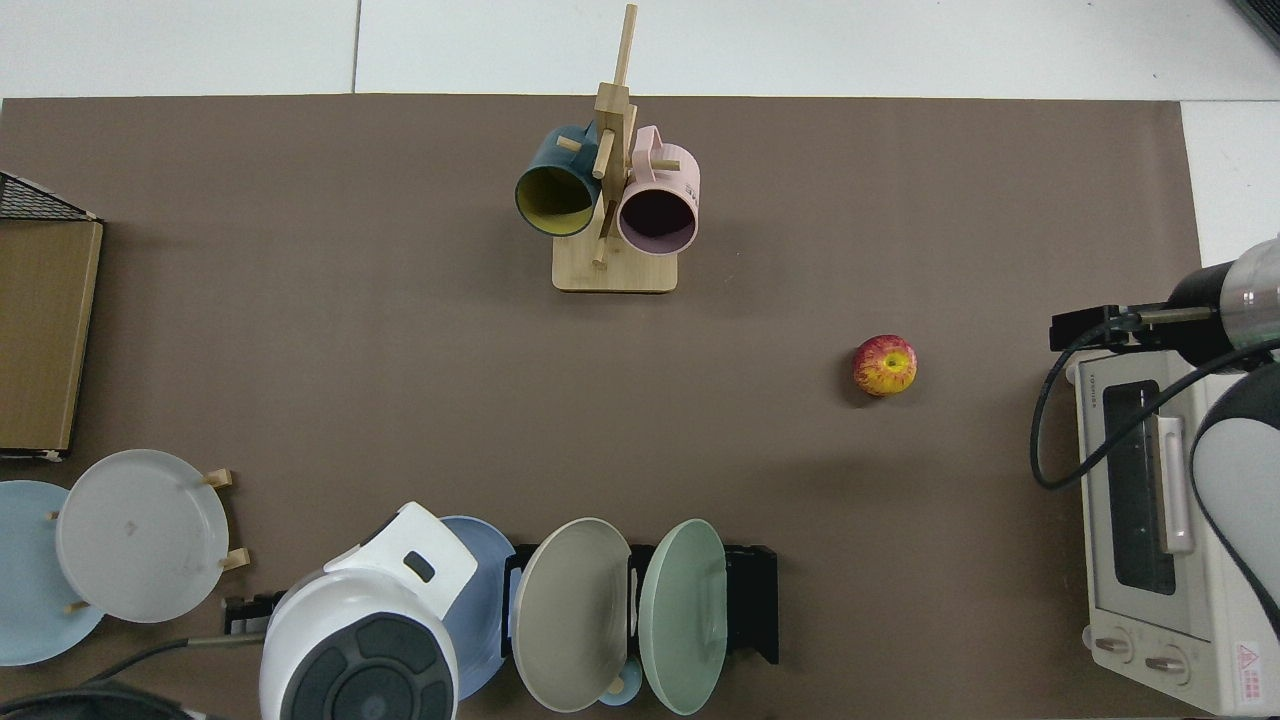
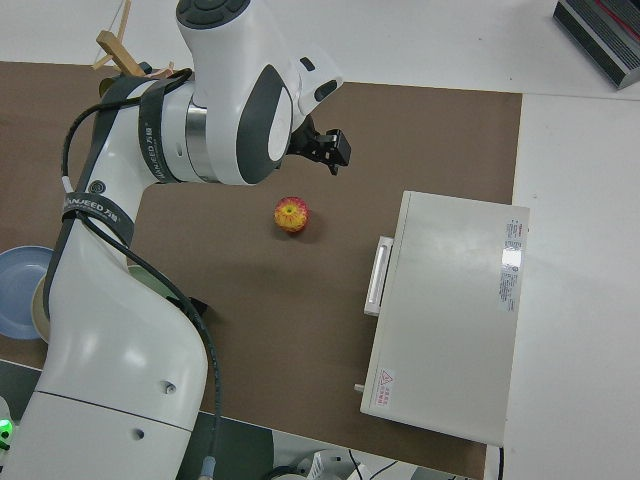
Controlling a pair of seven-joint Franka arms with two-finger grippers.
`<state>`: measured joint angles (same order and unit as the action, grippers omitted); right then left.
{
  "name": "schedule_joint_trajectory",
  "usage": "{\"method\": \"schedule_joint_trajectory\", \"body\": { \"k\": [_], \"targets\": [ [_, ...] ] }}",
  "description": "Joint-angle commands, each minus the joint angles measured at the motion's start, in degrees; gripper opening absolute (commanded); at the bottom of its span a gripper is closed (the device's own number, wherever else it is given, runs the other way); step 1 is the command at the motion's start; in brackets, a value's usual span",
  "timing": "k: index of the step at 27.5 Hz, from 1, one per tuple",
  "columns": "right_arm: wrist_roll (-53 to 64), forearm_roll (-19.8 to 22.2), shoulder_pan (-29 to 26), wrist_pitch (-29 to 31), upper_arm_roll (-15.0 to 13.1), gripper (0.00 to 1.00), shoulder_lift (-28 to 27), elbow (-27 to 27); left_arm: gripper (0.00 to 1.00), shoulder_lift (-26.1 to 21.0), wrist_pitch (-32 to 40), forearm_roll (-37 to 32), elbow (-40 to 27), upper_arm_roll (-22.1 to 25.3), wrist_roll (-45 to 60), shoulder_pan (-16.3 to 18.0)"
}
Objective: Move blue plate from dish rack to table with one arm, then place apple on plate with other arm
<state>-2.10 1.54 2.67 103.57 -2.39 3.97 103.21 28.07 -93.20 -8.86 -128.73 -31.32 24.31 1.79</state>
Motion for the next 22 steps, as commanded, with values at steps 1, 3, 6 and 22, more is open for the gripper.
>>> {"method": "schedule_joint_trajectory", "body": {
  "k": [1, 3, 6, 22],
  "targets": [
    [0.9, -0.7, 0.9, 0.9, 0.7, 1.00, 0.2, 0.1, 1.00, 2.0, -3.8, -2.3, -5.9, -0.9, 1.5, -0.5],
    [-0.5, -0.8, 2.1, 1.0, 0.7, 1.00, 0.1, -0.1, 1.00, 2.1, -3.9, -2.3, -6.9, -1.0, 3.2, -0.9],
    [-1.3, -0.5, 2.0, 0.8, 0.7, 1.00, -1.2, -1.1, 1.00, 2.1, -4.1, -2.3, -8.1, -1.0, 5.5, -2.7],
    [-6.3, -0.1, 5.9, 12.4, 0.7, 1.00, -17.1, -5.4, 1.00, 0.4, -9.8, -2.5, -12.9, -6.7, 6.0, -0.7]
  ]
}}
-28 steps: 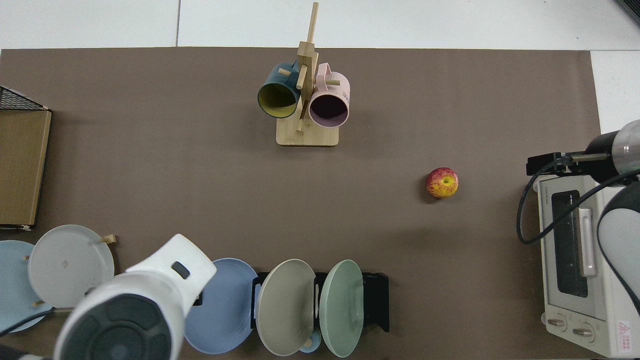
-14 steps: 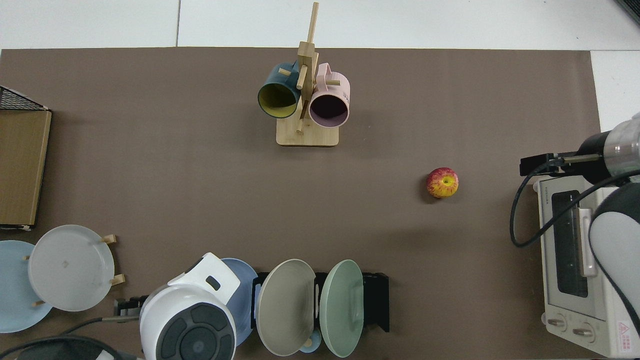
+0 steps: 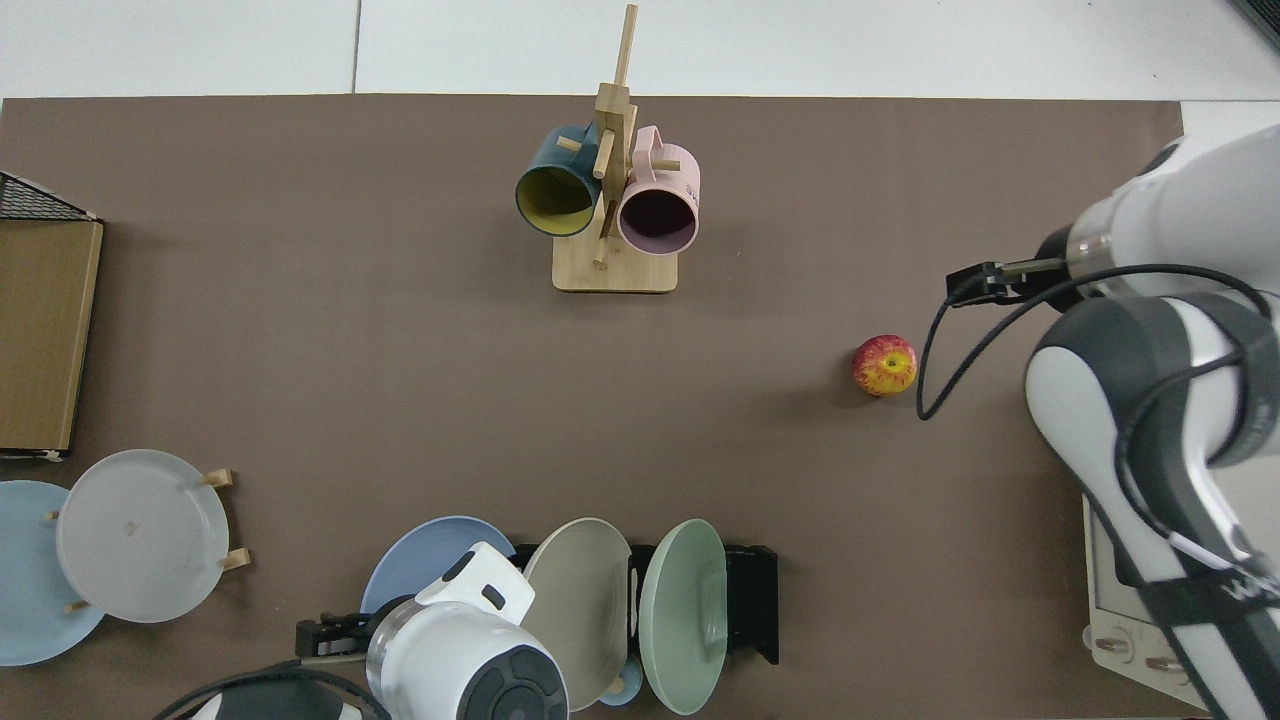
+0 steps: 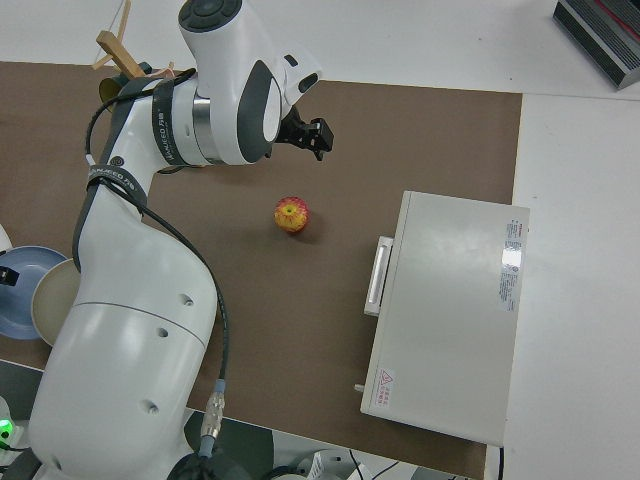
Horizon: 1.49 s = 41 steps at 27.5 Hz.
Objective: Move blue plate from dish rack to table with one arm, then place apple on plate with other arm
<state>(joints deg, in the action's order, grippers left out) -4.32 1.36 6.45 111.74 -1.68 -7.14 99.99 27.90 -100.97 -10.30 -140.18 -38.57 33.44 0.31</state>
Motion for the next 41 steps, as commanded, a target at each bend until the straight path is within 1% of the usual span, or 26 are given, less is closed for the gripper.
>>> {"method": "schedule_joint_trajectory", "body": {
  "k": [1, 3, 6, 9, 12, 13, 14, 16, 18, 19, 23, 31, 37, 40, 41],
  "targets": [
    [-4.2, 0.0, 2.2, 4.7, 0.1, 1.00, -6.7, -2.2, 1.00, 0.7, -2.1, -1.0, -1.6, 0.5, -3.6, 1.2],
    [-4.3, -0.2, 2.7, 5.2, 0.1, 1.00, -7.9, -2.2, 1.00, 0.6, -2.5, -1.0, -1.8, 0.6, -4.1, 1.4],
    [-5.3, -0.5, 3.1, 8.5, 0.1, 1.00, -9.2, -1.8, 1.00, 0.5, -3.1, -0.8, -2.1, 0.7, -5.3, 1.8],
    [-5.3, -0.7, 3.5, 9.6, 0.2, 1.00, -10.6, -0.2, 1.00, -0.1, -3.5, -0.6, -2.5, 2.2, -6.3, 2.0],
    [-5.4, -1.0, 3.6, 10.7, 0.3, 1.00, -11.8, 1.3, 1.00, -0.3, -3.7, -0.4, -2.5, 2.3, -6.3, 2.0],
    [-5.5, -1.4, 3.8, 11.0, 0.3, 1.00, -12.1, 2.3, 0.99, -0.3, -3.7, -0.2, -2.5, 2.3, -6.3, 2.0],
    [-5.7, -1.5, 4.1, 11.5, 0.2, 1.00, -12.3, 3.4, 0.94, -0.3, -3.7, -0.2, -2.5, 2.3, -6.3, 2.0],
    [-5.7, -1.6, 3.9, 13.6, 0.3, 1.00, -12.3, 5.4, 0.81, -0.4, -3.7, -0.1, -2.5, 2.4, -6.4, 2.0],
    [-5.7, -1.7, 3.7, 14.2, 0.3, 1.00, -12.4, 6.4, 0.69, -0.6, -3.8, 0.0, -2.5, 2.4, -6.5, 2.0],
    [-5.7, -1.7, 3.7, 14.1, 0.2, 1.00, -12.4, 6.7, 0.67, -0.8, -3.8, 0.3, -2.5, 2.4, -6.6, 2.0],
    [-6.0, -3.2, 3.4, 13.7, 0.2, 1.00, -12.4, 7.1, 0.67, -1.6, -4.6, 2.0, -2.5, 2.4, -6.7, 1.9],
    [-5.4, -3.3, 3.2, 12.9, 0.2, 1.00, -12.4, 9.1, 0.67, -2.0, -5.5, 2.2, -2.8, 2.4, -8.0, 2.0],
    [-4.8, -3.3, 3.2, 13.1, 0.3, 1.00, -12.9, 10.2, 0.48, -2.2, -5.5, 2.7, -2.9, 2.4, -9.4, 2.1],
    [-4.8, -3.3, 3.6, 13.7, 0.2, 1.00, -12.7, 11.2, 0.45, -2.7, -5.5, 2.7, -2.9, 2.9, -10.0, 2.1],
    [-4.8, -3.3, 3.6, 13.9, 0.2, 1.00, -12.6, 11.5, 0.41, -2.8, -5.6, 2.7, -2.9, 3.1, -10.0, 2.1]
  ]
}}
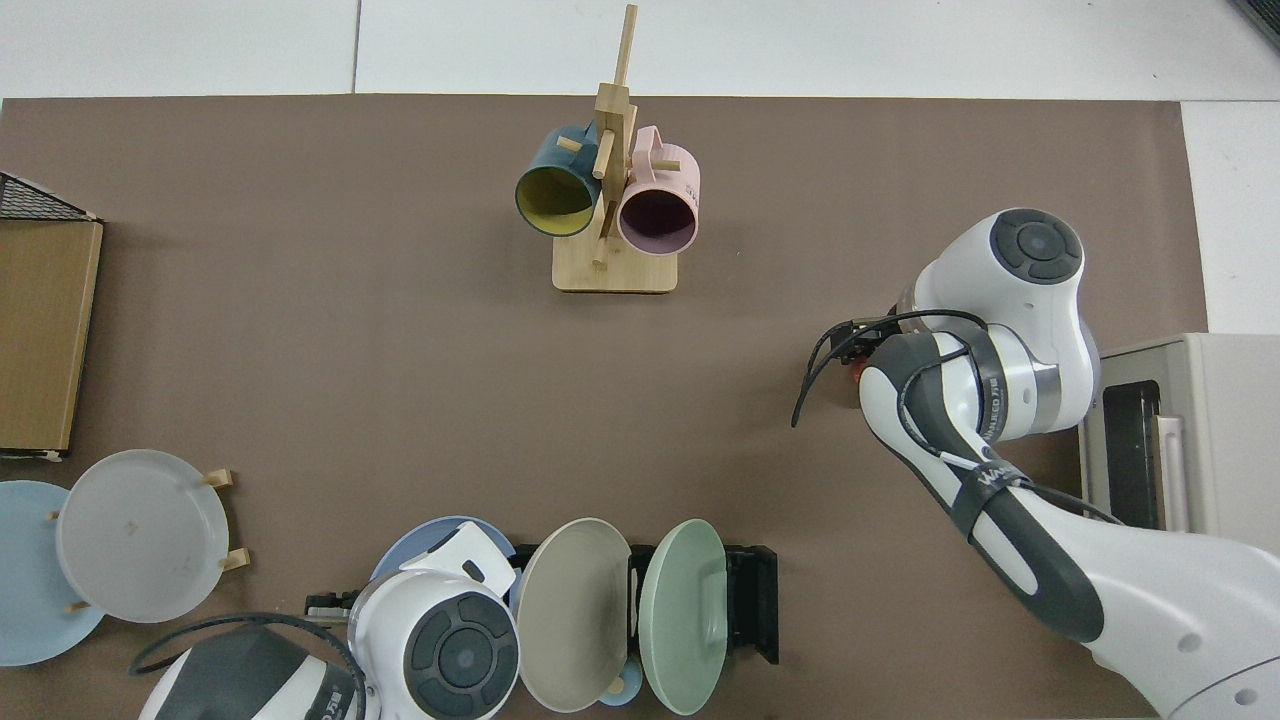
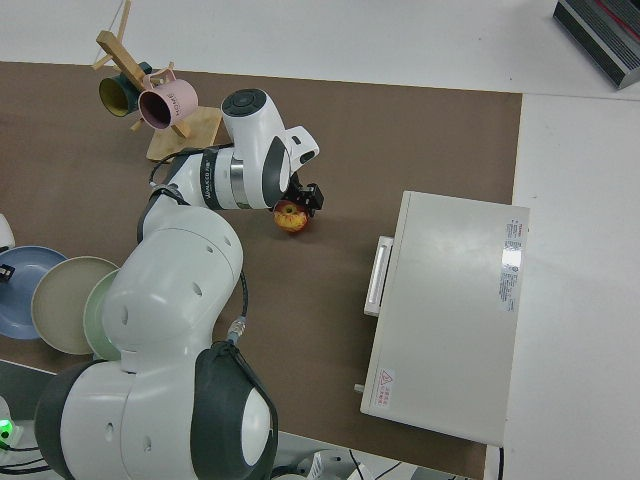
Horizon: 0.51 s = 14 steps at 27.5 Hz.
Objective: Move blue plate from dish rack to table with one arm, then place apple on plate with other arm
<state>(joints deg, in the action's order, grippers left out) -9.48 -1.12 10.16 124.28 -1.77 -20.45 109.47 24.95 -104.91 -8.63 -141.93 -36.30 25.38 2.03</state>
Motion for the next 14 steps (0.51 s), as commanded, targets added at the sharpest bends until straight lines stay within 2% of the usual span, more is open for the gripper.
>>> {"method": "schedule_joint_trajectory", "body": {
  "k": [1, 4, 6, 7, 8, 9, 10, 14],
  "targets": [
    [0.3, -0.8, -0.2, 1.6, 0.4, 1.00, 0.8, 2.4, 0.35, 0.2, -1.7, 1.0, -1.2, 1.0, -1.9, 0.3],
    [0.3, -0.8, -0.3, 1.9, 0.3, 1.00, 0.9, 3.4, 0.00, 0.2, -1.4, 1.0, -1.0, 1.0, -1.9, 0.3],
    [-0.3, -0.8, 0.0, 3.8, 0.3, 0.98, 0.8, 4.5, 0.00, -0.1, -1.1, 1.0, -0.6, 1.0, -2.1, 0.3],
    [-0.8, -0.8, 0.3, 5.3, 0.3, 0.87, 0.8, 5.2, 0.00, -0.3, -0.8, 1.0, -0.3, 1.0, -2.3, 0.3],
    [-1.5, -0.8, 0.6, 6.1, 0.3, 0.63, 0.8, 5.4, 0.00, -0.4, -0.6, 1.0, 0.1, 1.0, -2.3, 0.3],
    [-3.0, -0.9, 0.7, 6.1, 0.3, 0.25, 0.8, 5.2, 0.00, -0.4, -0.5, 1.0, 0.5, 1.1, -2.4, 0.4],
    [-3.8, -0.8, 0.7, 6.1, 0.3, 0.00, 0.7, 5.1, 0.00, -0.5, -0.1, 1.0, 0.8, 1.1, -2.4, 0.4],
    [-4.1, -0.5, 0.8, 5.9, 0.2, 0.00, 0.5, 3.3, 0.00, -0.8, 1.3, 0.9, 2.5, 1.8, -3.2, 0.5]
  ]
}}
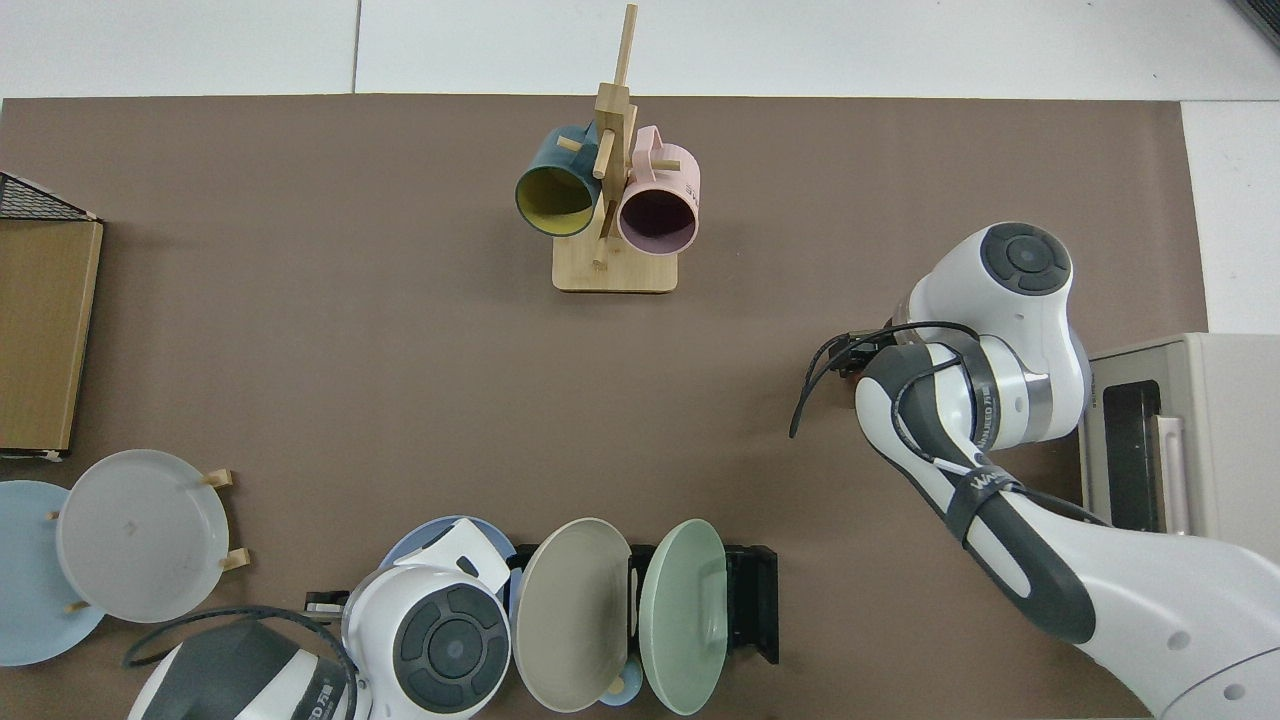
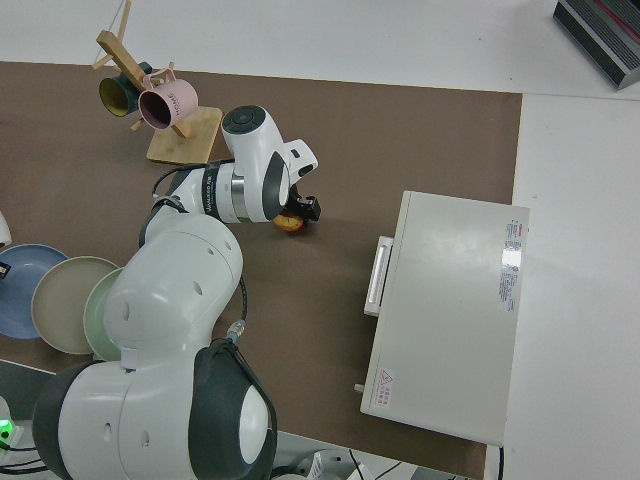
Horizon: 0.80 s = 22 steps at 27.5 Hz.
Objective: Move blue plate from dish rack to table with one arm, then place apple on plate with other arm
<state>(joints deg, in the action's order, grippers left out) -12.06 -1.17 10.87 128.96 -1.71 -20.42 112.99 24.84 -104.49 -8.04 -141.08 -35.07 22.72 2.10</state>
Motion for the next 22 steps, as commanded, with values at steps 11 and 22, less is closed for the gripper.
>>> {"method": "schedule_joint_trajectory", "body": {
  "k": [11, 22],
  "targets": [
    [-2.4, 0.2, 0.1, -7.0, -0.4, 0.00, 2.0, -7.7, 0.00, -1.1, 9.5, -7.9, 11.0, 4.1, -2.5, 0.5],
    [-2.3, 0.5, -0.4, -15.7, -0.6, 0.00, 11.3, -9.0, 0.00, -17.4, 10.5, -14.1, 30.0, 14.3, -5.2, 0.2]
  ]
}}
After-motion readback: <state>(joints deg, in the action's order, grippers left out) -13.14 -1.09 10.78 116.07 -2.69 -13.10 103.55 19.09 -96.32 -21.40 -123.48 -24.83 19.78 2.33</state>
